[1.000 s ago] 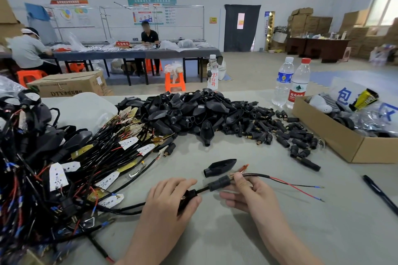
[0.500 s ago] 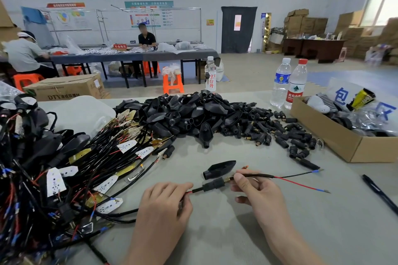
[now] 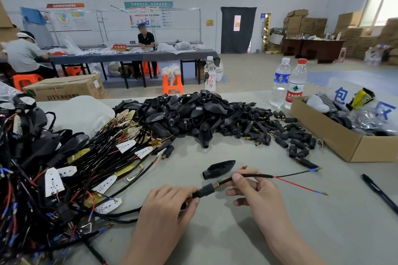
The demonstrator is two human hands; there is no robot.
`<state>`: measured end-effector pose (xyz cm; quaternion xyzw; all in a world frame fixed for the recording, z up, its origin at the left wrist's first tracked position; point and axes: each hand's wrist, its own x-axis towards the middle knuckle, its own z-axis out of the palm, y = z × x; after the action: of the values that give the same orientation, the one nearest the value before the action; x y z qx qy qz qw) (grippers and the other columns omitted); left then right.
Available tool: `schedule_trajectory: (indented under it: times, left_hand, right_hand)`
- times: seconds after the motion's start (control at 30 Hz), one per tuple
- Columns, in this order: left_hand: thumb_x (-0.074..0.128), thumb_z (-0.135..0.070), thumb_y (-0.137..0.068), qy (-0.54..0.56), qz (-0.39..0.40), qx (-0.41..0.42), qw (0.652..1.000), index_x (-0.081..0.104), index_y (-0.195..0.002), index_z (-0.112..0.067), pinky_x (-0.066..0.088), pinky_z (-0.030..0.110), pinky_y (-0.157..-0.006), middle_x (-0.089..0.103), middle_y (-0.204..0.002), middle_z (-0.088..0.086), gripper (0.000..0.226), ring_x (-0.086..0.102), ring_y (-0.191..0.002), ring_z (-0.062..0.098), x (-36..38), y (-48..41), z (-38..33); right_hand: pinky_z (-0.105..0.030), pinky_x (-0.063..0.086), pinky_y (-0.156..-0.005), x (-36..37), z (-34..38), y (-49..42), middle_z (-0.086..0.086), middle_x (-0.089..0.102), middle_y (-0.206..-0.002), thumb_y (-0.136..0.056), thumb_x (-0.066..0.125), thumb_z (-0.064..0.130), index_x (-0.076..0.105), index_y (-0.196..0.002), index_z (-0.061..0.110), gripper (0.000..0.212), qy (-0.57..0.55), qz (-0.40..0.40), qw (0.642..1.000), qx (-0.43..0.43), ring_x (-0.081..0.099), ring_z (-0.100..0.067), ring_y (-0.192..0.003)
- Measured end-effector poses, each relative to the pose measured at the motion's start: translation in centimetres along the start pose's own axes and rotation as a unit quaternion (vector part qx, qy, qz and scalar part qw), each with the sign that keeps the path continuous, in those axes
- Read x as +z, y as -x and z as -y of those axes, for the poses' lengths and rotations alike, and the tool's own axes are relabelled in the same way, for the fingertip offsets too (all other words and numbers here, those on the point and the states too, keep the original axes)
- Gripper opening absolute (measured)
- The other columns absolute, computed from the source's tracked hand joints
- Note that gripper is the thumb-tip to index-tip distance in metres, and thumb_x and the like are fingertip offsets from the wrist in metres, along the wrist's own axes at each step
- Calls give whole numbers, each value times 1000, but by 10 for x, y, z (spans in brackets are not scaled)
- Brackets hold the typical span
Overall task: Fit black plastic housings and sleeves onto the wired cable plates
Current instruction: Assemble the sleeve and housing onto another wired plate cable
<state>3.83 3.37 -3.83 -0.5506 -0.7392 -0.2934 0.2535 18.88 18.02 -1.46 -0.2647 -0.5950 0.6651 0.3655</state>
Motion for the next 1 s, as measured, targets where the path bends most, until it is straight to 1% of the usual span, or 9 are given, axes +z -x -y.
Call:
schedule_trajectory:
  times: [0.13,0.23,0.33,0.53,0.7,0.77,0.8,0.93,1.0]
  left_hand:
    - [52,-41,-90,11,10,-18,1000,70,-94,-28,40,23,-71,64,-83,-19,23,62,-75,9,-3,1,0]
    - [50,-39,-90,21,19,-34,999,67,-94,-28,41,24,-73,63,-87,-18,21,61,-77,9,-6,1,1]
    - [49,-40,-90,28,27,-44,998,66,-95,-29,40,21,-76,63,-85,-20,21,60,-76,5,-10,1,1]
    - [49,-43,-88,54,41,-67,995,66,-93,-31,43,21,-66,62,-83,-21,21,60,-73,4,-11,0,-4]
    - [53,-42,-87,81,24,-58,995,66,-93,-32,44,20,-66,60,-83,-21,17,58,-74,3,-11,-2,-10]
    - [54,-41,-87,76,17,-51,996,66,-92,-32,43,20,-65,60,-81,-20,17,58,-73,3,-11,-3,-11]
    - [54,-40,-86,72,12,-51,996,67,-92,-31,43,20,-65,60,-81,-20,17,58,-73,4,-11,-2,-11]
    - [53,-39,-85,71,11,-54,996,68,-92,-29,43,21,-65,61,-81,-19,19,58,-73,6,-11,-1,-9]
    - [54,-39,-85,74,17,-41,996,69,-93,-29,44,22,-66,62,-82,-19,20,58,-74,7,-11,-1,-10]
  right_hand:
    - [-26,55,-55,-2,2,-2,-10,77,-85,-94,64,17,63,-103,5,15,-3,-26,1000,3,74,-22,-73]
    - [-24,54,-52,-9,5,-5,-9,77,-84,-96,61,18,63,-103,5,15,-17,-66,998,0,74,-21,-71]
    - [-23,53,-49,-15,6,-8,-8,77,-82,-96,60,19,63,-100,7,13,-48,-110,993,-1,72,-18,-66]
    - [-21,50,-44,-20,3,-11,-2,76,-78,-98,58,21,62,-100,11,11,-94,-170,981,-8,68,-13,-56]
    - [-19,48,-43,-28,5,-13,-2,76,-81,-98,59,23,62,-102,13,12,-101,-228,968,-33,63,-9,-51]
    - [-20,49,-44,-27,6,-11,0,76,-82,-97,59,28,61,-103,11,19,-121,-211,970,-17,64,-9,-53]
    - [-21,50,-45,-25,5,-8,0,76,-83,-95,61,30,61,-104,9,23,-135,-183,974,6,66,-11,-55]
    - [-21,49,-45,1,2,9,-3,75,-78,-79,70,30,65,-105,7,35,-133,8,988,83,70,-15,-63]
    - [-22,50,-46,11,0,14,-4,75,-80,-73,73,27,66,-104,4,40,-111,47,989,87,70,-16,-65]
